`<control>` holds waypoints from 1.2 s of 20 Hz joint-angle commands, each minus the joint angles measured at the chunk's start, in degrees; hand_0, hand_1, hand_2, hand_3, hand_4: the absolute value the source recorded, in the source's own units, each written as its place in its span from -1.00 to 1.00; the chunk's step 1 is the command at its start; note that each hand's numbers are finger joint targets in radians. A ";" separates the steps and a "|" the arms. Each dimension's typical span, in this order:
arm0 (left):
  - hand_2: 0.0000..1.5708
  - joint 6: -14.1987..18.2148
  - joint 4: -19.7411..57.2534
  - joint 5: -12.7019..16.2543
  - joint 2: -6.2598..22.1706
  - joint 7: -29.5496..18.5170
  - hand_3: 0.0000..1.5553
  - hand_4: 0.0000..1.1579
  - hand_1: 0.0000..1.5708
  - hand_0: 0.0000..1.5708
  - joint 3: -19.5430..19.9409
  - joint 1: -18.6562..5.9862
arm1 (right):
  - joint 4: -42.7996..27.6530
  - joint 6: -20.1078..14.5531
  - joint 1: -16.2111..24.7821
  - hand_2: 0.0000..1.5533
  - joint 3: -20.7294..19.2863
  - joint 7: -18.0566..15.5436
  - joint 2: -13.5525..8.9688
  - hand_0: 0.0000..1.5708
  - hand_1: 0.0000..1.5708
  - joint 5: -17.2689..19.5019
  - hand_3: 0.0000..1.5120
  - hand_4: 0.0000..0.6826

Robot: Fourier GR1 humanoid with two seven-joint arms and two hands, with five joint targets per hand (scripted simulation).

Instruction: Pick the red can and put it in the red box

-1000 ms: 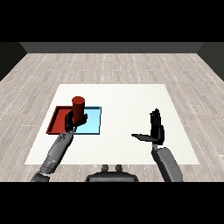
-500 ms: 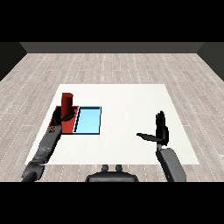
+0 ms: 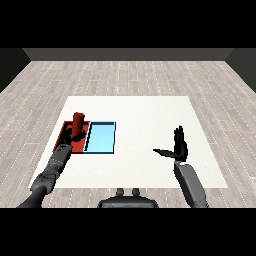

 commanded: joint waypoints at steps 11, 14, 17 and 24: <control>-1.00 -7.83 12.13 1.22 1.91 7.92 -1.00 -1.00 -1.00 -1.00 3.06 -0.46 | 4.01 1.91 -3.89 -1.00 -2.71 -1.22 -0.29 -1.00 -1.00 -0.42 -1.00 -1.00; -1.00 -6.92 11.58 0.91 2.60 6.99 -1.00 -1.00 -1.00 -1.00 2.93 -0.16 | 5.95 4.11 -2.68 -1.00 -4.24 -4.50 0.35 -1.00 -1.00 -1.96 -1.00 -1.00; -1.00 -6.90 11.40 -0.18 2.84 6.30 -1.00 -1.00 -1.00 -1.00 2.01 0.12 | 6.34 2.73 -3.82 -1.00 -3.88 -2.56 0.52 -1.00 -1.00 -0.91 -1.00 -1.00; -1.00 -8.32 2.87 5.30 4.98 -5.48 -1.00 -1.00 -1.00 -1.00 7.95 -3.17 | 3.83 4.84 -2.01 -1.00 -3.90 -5.14 1.53 -1.00 -1.00 -1.83 -1.00 -1.00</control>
